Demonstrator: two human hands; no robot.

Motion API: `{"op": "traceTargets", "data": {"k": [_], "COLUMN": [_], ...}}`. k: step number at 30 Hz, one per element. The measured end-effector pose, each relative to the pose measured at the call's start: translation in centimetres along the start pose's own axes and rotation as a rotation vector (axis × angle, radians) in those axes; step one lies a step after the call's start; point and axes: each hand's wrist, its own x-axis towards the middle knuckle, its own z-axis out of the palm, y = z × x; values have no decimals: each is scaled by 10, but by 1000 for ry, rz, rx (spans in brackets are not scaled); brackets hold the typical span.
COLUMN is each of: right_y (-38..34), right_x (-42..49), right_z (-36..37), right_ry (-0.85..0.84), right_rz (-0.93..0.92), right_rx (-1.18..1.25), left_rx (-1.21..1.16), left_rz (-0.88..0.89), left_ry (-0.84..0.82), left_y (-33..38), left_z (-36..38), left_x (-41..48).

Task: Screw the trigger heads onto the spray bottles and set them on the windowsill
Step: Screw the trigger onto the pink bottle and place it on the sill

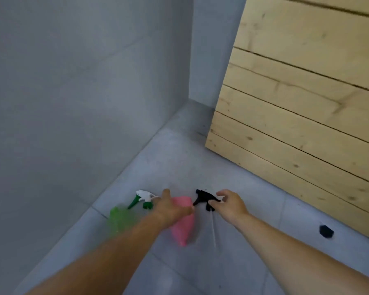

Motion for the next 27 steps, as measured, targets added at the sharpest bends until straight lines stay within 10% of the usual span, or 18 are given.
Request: {"op": "traceTargets", "data": {"k": [27], "right_y": [1], "right_x": [28], "right_z": [-4], "right_ry": [-72], "right_rz": [135], "right_rx": [178], "left_rx": [-481], "left_rz": [-61], "left_ry": [-239], "left_y": [-5], "left_z": [-6], "left_x": [14]}}
